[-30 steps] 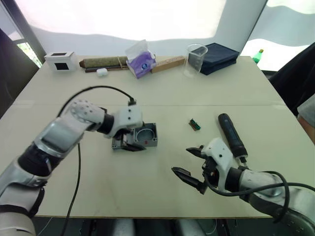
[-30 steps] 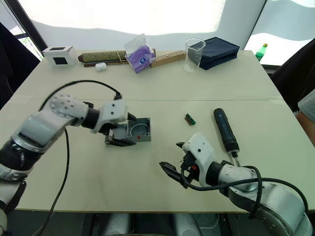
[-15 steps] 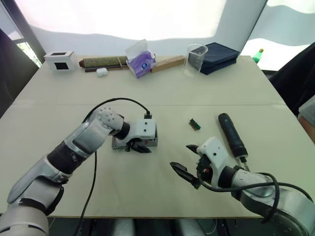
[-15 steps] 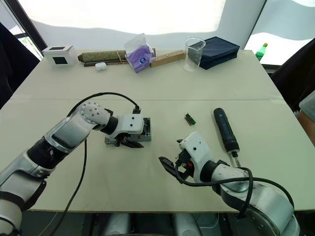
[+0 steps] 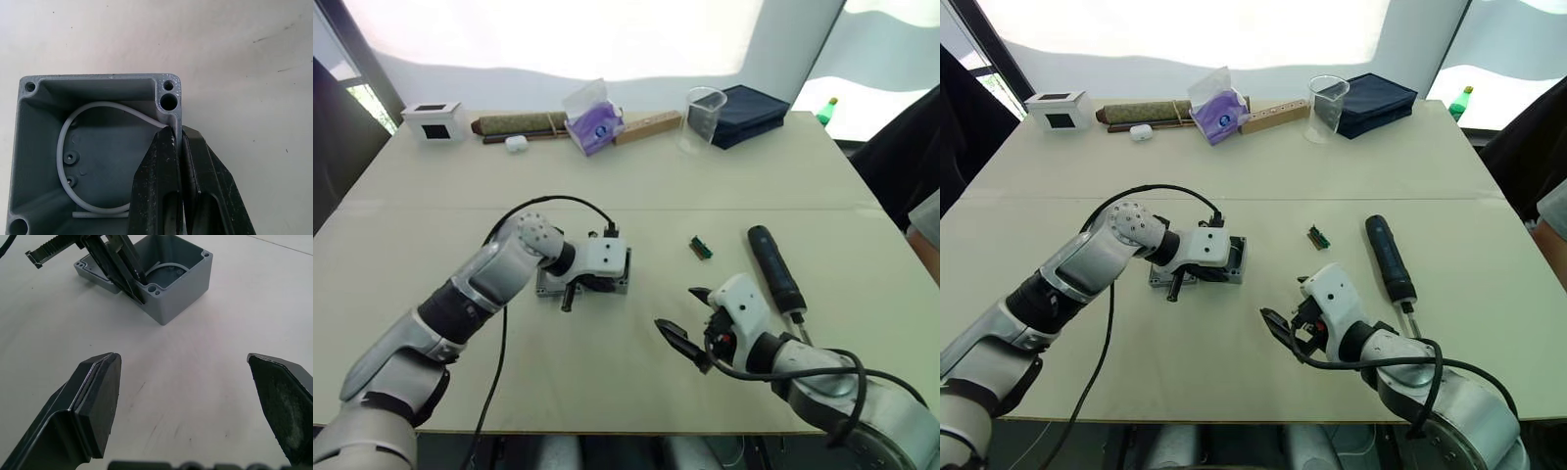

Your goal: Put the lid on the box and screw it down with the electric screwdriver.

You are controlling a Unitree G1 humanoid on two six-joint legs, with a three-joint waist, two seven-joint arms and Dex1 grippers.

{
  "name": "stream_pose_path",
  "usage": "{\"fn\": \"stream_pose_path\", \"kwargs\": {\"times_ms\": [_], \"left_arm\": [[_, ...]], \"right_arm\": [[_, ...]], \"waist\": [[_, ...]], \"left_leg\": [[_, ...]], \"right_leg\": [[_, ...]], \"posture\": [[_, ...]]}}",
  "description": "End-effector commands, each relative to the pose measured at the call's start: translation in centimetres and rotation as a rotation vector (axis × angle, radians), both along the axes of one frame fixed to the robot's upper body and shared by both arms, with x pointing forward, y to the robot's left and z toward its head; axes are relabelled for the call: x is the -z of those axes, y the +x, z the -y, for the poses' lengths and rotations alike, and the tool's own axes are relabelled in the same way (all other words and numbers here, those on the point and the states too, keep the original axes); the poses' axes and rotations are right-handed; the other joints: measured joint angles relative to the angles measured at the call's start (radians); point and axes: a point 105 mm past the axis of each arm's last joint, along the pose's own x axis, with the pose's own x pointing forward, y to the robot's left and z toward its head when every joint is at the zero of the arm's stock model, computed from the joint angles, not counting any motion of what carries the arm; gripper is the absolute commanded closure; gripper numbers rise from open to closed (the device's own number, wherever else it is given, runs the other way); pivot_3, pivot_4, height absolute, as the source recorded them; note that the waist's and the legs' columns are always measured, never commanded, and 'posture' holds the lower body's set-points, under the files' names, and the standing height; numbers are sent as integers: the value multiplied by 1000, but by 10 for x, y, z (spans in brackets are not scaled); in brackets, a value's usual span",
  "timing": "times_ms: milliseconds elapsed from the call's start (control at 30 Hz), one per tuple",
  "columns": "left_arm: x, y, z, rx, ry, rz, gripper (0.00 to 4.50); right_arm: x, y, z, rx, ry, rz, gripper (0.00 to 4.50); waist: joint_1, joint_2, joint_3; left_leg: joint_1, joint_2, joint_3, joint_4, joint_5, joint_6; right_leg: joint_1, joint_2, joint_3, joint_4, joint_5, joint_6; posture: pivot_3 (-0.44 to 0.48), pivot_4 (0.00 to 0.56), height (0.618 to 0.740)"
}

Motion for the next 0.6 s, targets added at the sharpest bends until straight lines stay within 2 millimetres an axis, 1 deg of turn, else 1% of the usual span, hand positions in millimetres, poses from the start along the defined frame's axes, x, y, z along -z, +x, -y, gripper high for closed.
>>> {"fn": "stream_pose_path", "kwargs": {"times_ms": [33,167,300,433,600], "left_arm": [[-20,-2,10,100,-49,48,4449],[-28,-12,18,219,-54,38,4449],[-21,-18,21,309,-15,5,4449],[-15,-16,25,349,11,-4,4449],[-6,-11,30,394,36,-7,4449]], "right_arm": [[-11,-2,1,-6,12,45,0],[-12,-5,4,-15,11,38,0],[-14,-8,5,-25,18,35,0],[-17,-17,-1,-61,39,26,0],[-20,-17,-2,-53,49,31,0]], "waist": [[1,0,0],[-1,0,0],[-3,0,0],[-5,0,0],[-3,0,0]], "left_leg": [[0,0,0,0,0,0],[0,0,0,1,0,0],[0,0,0,1,0,0],[0,0,-1,0,0,0],[-1,0,-1,1,0,0]], "right_leg": [[0,0,0,0,0,0],[0,0,0,0,0,0],[0,0,0,0,0,0],[0,0,0,1,0,0],[0,0,0,1,0,0]], "posture": [[0,150,740],[0,150,740],[0,150,740],[0,150,740],[0,150,740]]}}
